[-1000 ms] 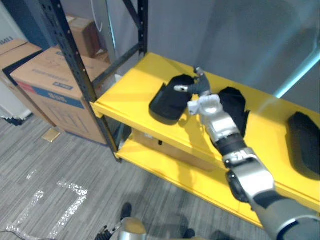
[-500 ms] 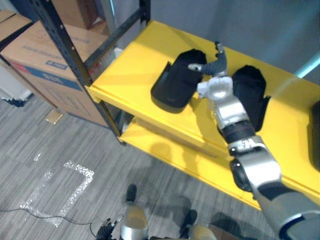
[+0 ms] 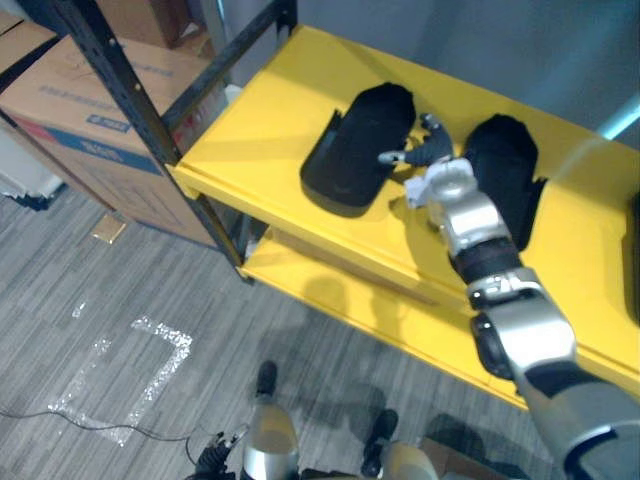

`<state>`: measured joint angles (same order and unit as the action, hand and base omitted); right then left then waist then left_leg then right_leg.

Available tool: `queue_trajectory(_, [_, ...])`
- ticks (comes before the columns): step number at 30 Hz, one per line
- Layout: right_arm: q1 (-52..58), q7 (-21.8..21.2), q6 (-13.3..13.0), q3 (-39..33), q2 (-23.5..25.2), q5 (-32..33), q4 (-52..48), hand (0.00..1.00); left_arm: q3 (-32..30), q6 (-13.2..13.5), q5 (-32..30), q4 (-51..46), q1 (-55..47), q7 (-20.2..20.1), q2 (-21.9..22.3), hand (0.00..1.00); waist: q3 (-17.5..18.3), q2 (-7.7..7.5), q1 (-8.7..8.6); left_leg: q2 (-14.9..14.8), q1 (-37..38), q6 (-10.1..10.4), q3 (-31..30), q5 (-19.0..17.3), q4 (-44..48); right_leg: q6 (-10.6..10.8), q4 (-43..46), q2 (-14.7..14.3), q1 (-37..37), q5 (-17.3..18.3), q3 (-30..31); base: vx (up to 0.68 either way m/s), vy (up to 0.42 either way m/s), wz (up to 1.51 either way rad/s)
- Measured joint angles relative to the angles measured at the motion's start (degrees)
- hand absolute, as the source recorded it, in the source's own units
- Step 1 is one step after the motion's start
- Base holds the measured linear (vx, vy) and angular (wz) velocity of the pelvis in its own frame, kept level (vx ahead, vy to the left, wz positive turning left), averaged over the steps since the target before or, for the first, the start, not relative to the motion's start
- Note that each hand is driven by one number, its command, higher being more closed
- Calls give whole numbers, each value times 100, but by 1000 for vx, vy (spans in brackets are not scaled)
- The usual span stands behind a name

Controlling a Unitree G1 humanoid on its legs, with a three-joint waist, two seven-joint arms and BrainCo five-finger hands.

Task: Walk over and take plastic housings, then place them on the shelf

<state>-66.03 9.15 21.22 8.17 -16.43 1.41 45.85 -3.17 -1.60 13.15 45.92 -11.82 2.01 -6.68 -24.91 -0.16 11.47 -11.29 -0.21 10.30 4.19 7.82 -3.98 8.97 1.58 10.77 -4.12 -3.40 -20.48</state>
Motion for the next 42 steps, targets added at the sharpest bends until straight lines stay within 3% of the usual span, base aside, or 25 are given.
queue_trajectory(5, [-21, -281, -155, 112, -141, 2, 0, 0, 3, -8, 37, -25, 22, 2, 0, 0, -79, 10, -1, 1, -11, -1, -7, 0, 8, 0, 12, 2, 8, 0, 0, 0, 0, 0])
queue_trajectory(14, [-20, -380, -533, 230, -122, 11, 6, 0, 17, -9, 45, -36, 42, 21, 2, 0, -87, 25, 17, 12, -97, -12, -56, -7, 60, 1, 60, 13, 50, 16, -18, -3, 0, 1])
queue_trajectory(25, [-20, -227, -643, 235, -53, -3, 3, 0, 60, 13, 44, -59, 42, 20, 0, 0, -103, 54, 24, 12, -159, -10, -185, -4, 64, 2, 148, 18, 49, 107, -147, -4, -3, 5])
queue_trajectory(30, [-20, 157, -625, 268, -7, -18, -2, 0, 67, 16, 43, -69, 41, 21, -1, 0, -103, 54, 37, 11, -159, -11, -193, -5, 64, 3, 186, 22, 58, 141, -151, 0, -2, 1])
queue_trajectory(36, [-21, 1073, -644, 193, -26, -192, -27, 0, 89, 26, 44, -68, 41, 30, -7, 0, -103, 54, 33, 8, -145, -11, -175, -5, 63, 2, 186, 21, 59, 143, -136, 0, 0, 0])
queue_trajectory(38, [-22, 1471, -864, 102, -32, -344, -111, 0, 98, 31, 44, -66, 40, 40, -10, 0, -103, 54, 30, 4, -112, -11, -151, -5, 57, 2, 185, 20, 49, 142, -116, -12, 0, -5])
queue_trajectory(42, [-34, 1801, -1308, -32, -85, -625, -809, 0, 101, 39, 44, -48, 40, 50, -13, 0, -103, 55, 5, -5, -78, -10, -101, -6, 55, 5, 175, 14, 49, 137, -70, -9, 0, -7])
